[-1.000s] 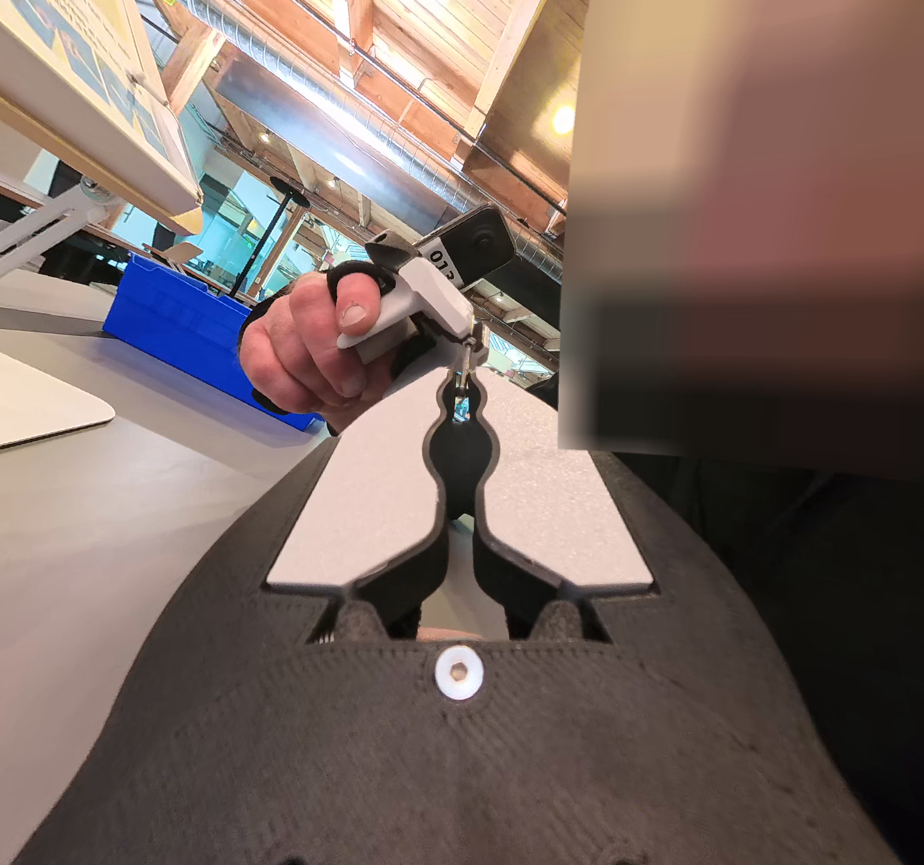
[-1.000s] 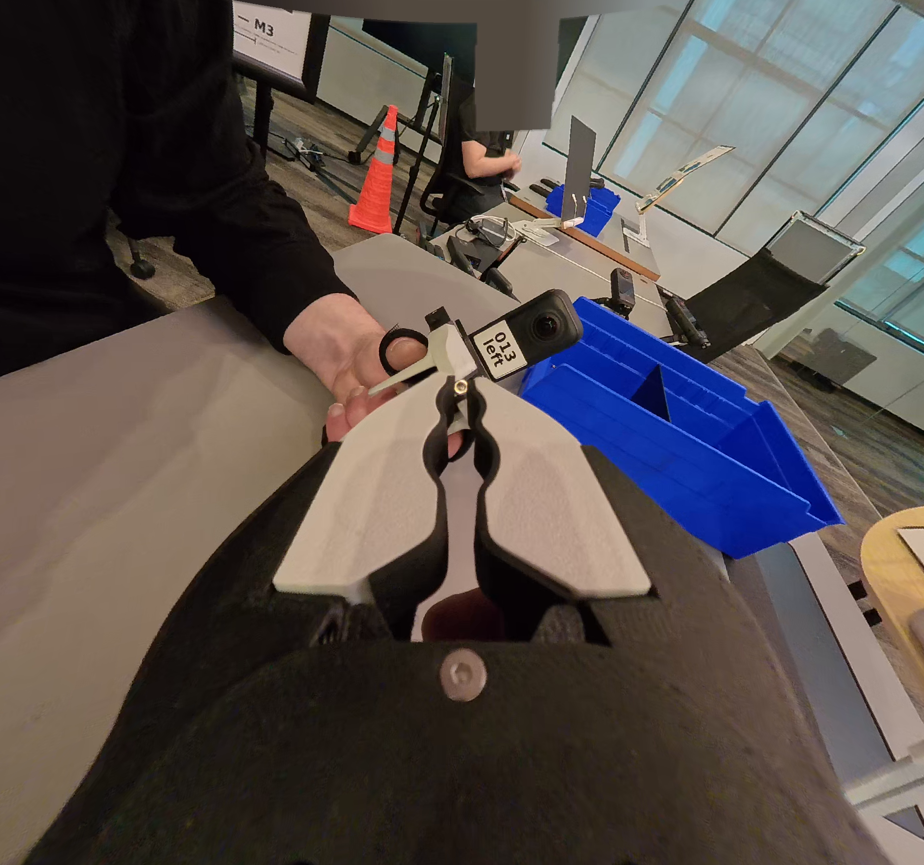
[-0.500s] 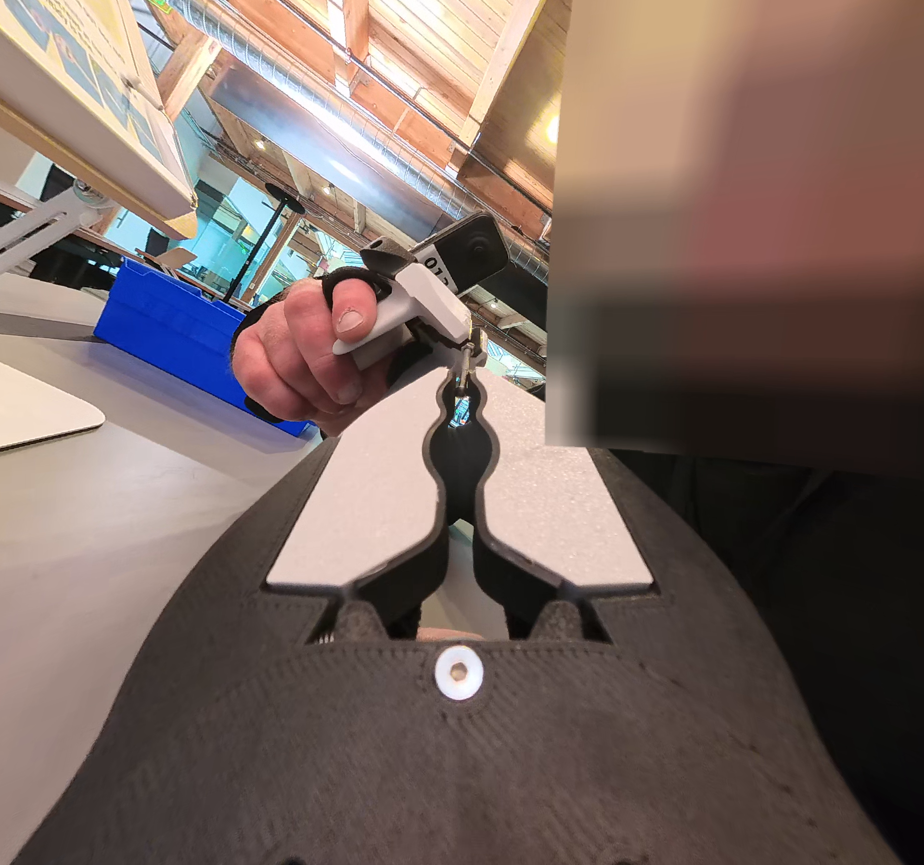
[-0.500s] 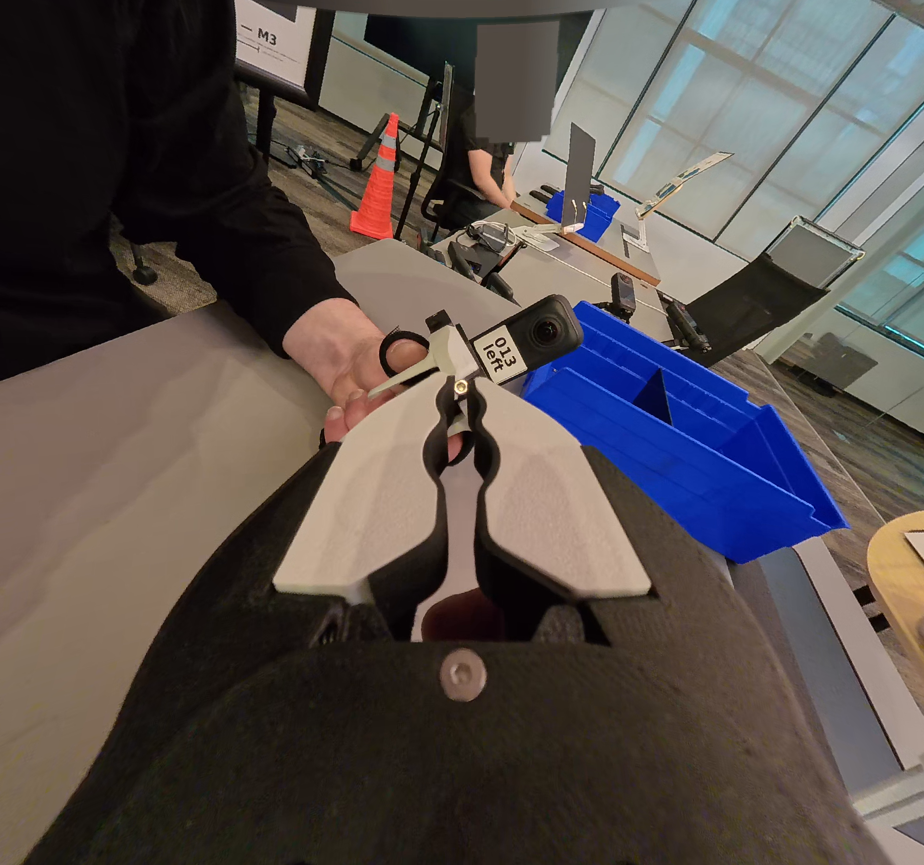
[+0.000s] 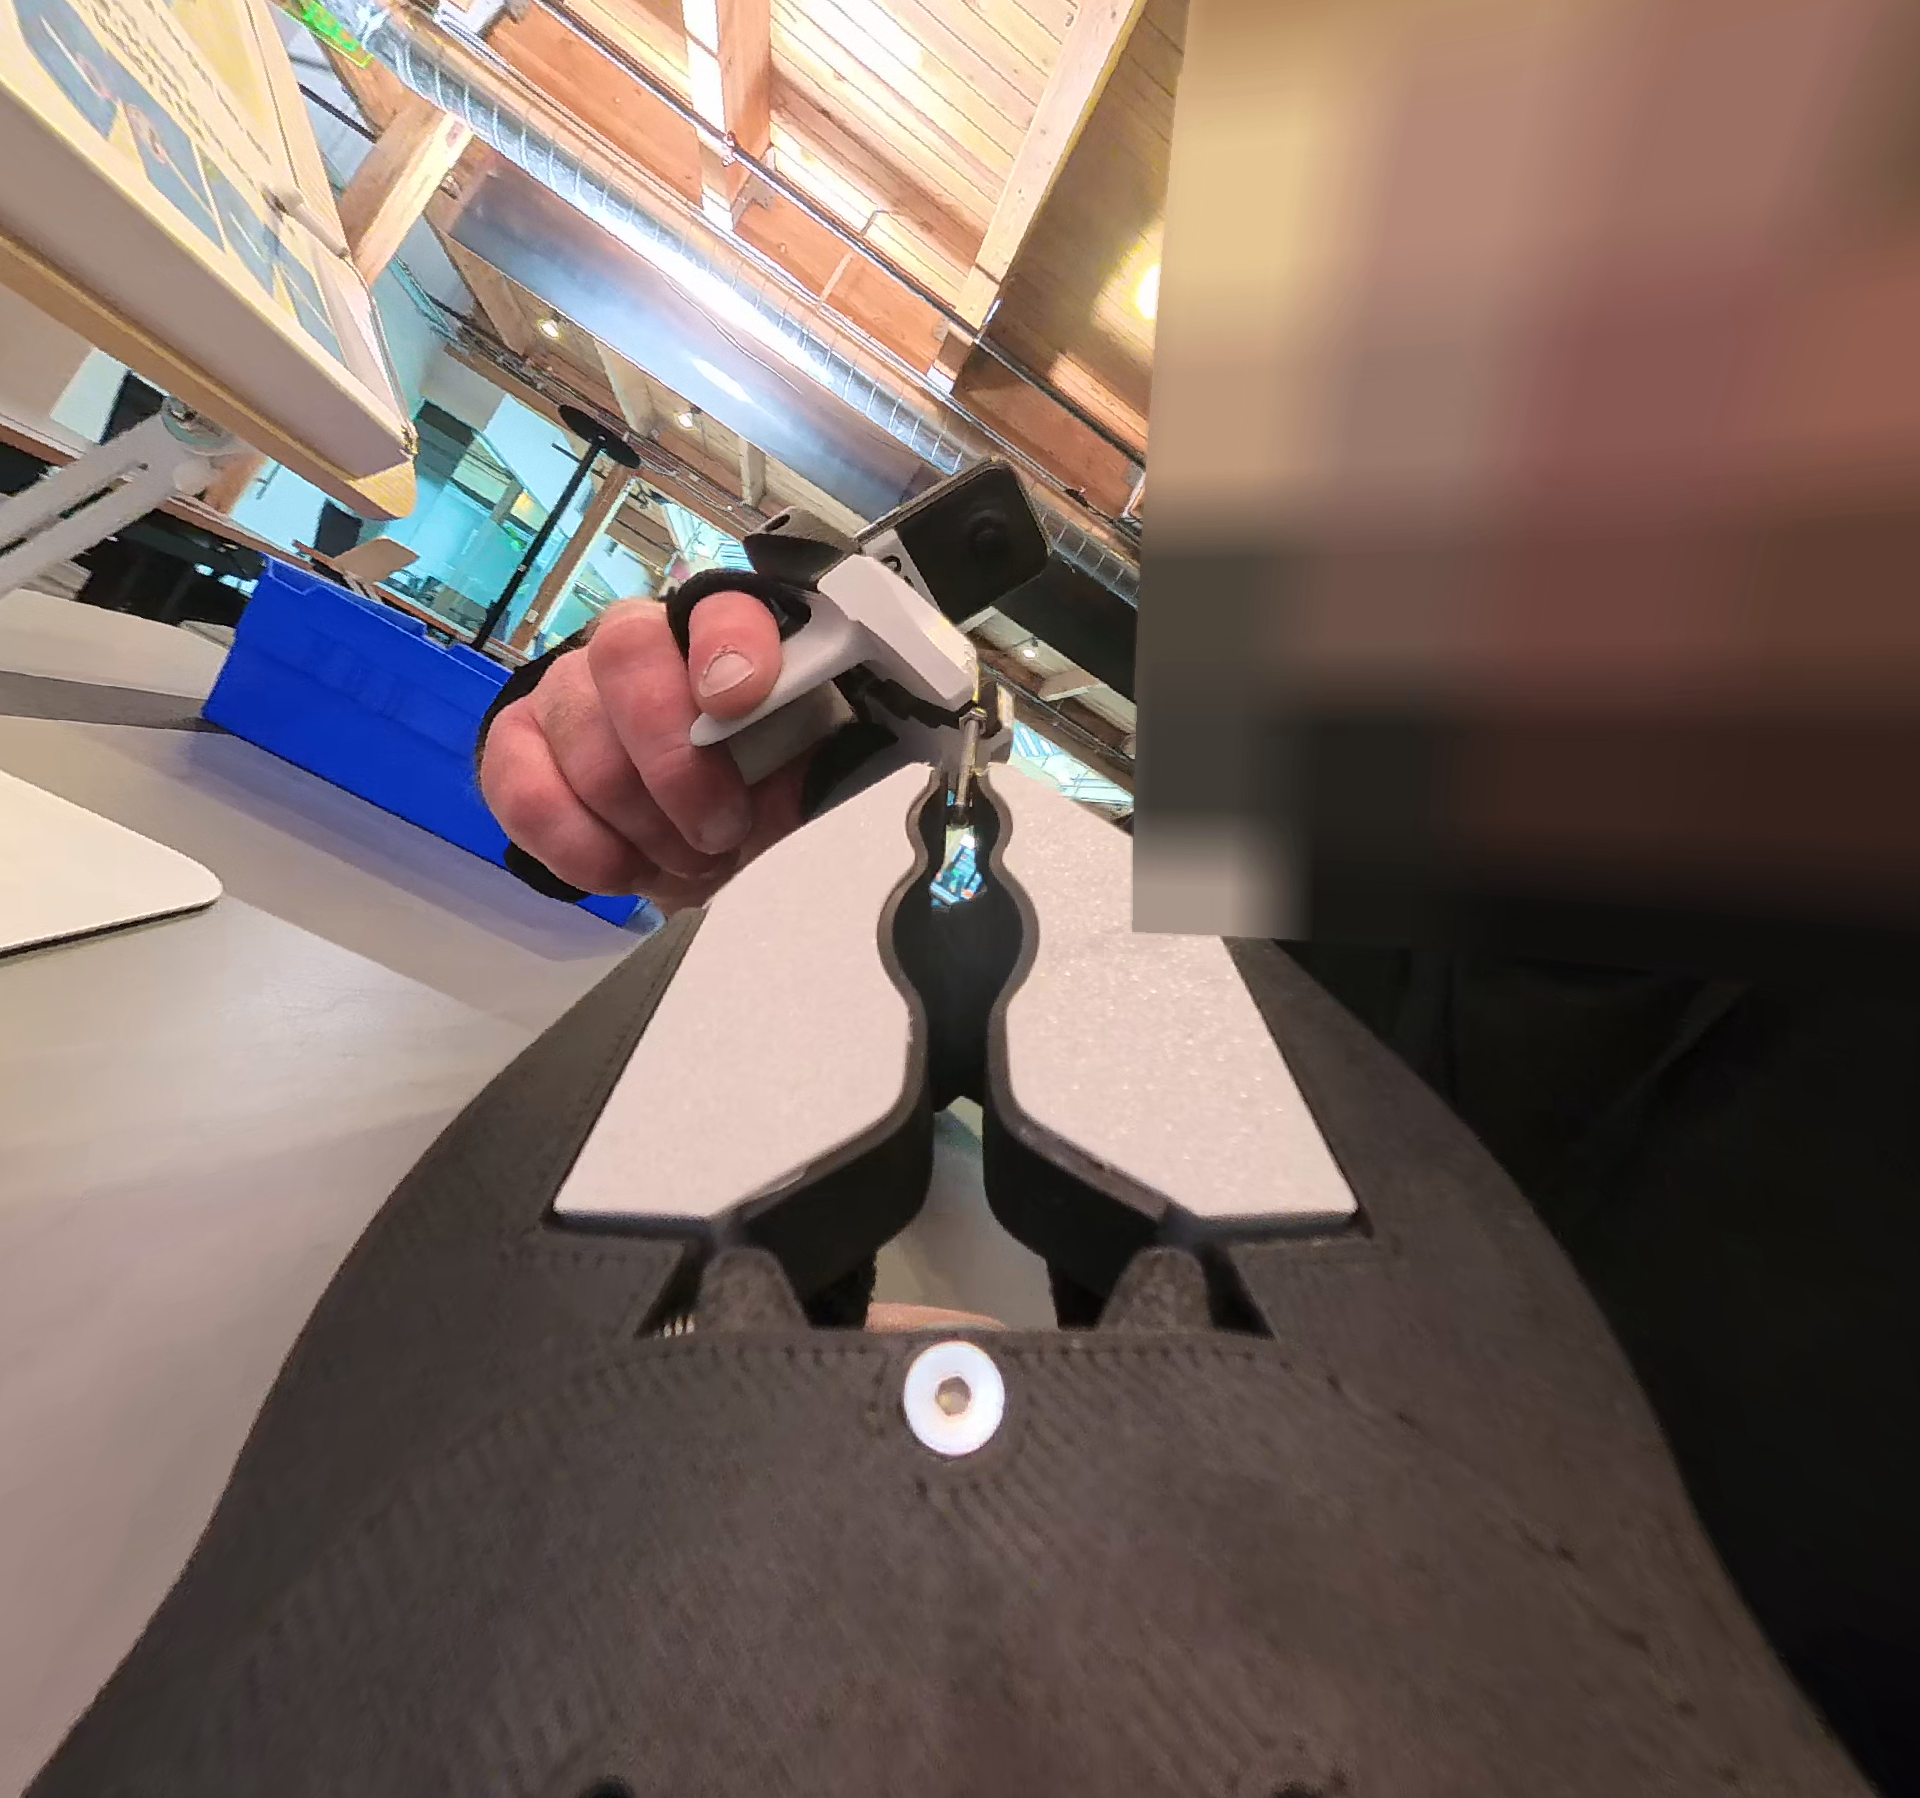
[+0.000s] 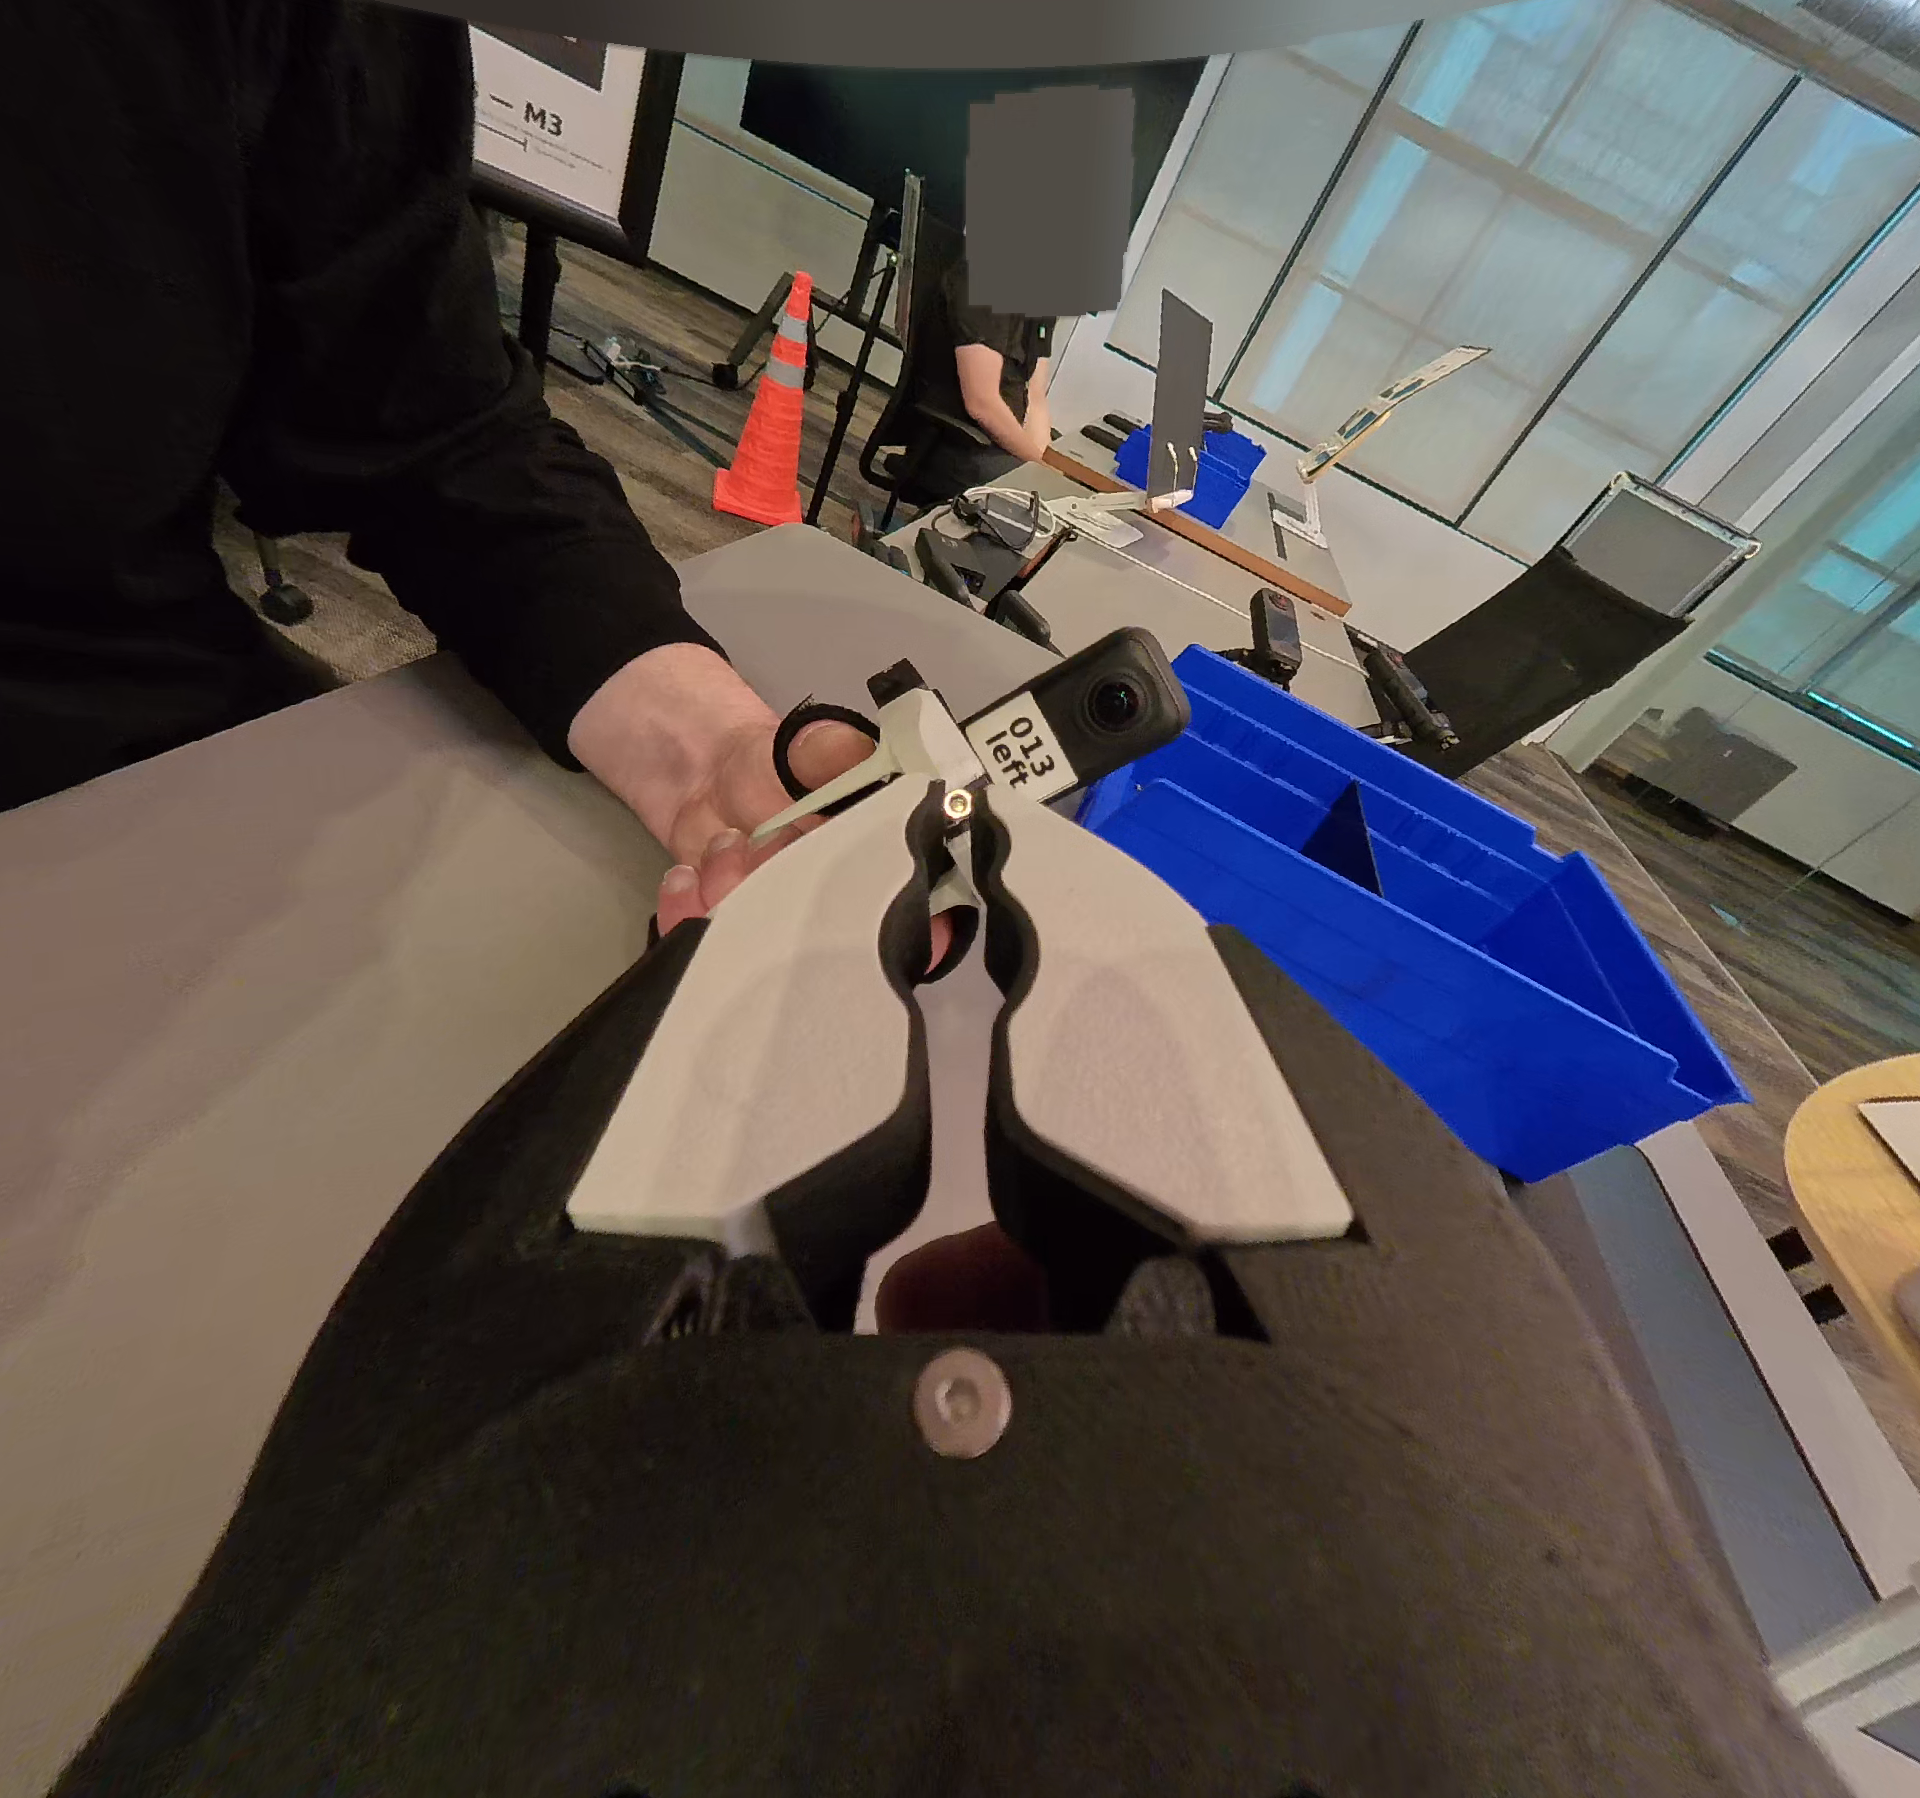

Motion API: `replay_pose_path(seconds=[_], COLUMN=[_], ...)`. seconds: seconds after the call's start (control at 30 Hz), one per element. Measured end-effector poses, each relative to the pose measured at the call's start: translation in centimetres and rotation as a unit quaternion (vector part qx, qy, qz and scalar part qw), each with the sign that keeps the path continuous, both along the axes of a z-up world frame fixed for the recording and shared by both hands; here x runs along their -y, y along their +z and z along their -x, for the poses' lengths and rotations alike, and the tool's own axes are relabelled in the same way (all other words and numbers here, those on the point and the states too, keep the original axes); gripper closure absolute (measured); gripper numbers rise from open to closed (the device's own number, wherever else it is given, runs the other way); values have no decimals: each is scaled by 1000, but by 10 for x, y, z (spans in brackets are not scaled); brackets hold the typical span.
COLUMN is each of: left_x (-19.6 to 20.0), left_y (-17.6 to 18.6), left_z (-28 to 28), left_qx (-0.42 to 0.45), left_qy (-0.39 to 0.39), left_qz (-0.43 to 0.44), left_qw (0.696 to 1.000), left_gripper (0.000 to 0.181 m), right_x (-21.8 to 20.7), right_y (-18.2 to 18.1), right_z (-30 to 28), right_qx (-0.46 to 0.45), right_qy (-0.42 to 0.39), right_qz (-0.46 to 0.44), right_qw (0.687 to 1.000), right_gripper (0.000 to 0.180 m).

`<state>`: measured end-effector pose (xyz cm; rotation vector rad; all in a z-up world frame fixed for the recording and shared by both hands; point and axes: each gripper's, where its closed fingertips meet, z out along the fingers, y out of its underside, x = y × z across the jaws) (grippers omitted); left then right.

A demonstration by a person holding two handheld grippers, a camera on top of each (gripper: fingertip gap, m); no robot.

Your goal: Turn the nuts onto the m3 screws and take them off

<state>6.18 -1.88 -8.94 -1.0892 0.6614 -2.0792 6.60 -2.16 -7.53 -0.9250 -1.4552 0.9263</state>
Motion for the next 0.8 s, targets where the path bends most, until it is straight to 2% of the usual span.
replay_pose_path(seconds=[0.03, 0.5, 0.8], left_x=[0, -9, -11], left_y=[0, 3, 3], left_z=[0, 2, 3], left_qx=[-2, -29, -36], left_qy=[4, 80, 94], left_qz=[-2, -49, -59], left_qw=[1000, 995, 993], left_gripper=[177, 177, 177], right_x=[-1, -11, -13], right_y=[0, -1, -1], right_z=[0, -1, -1], right_qx=[-2, -17, -31], right_qy=[-3, -15, -16], right_qz=[2, 30, 44], right_qw=[1000, 999, 998], right_gripper=[175, 175, 175])
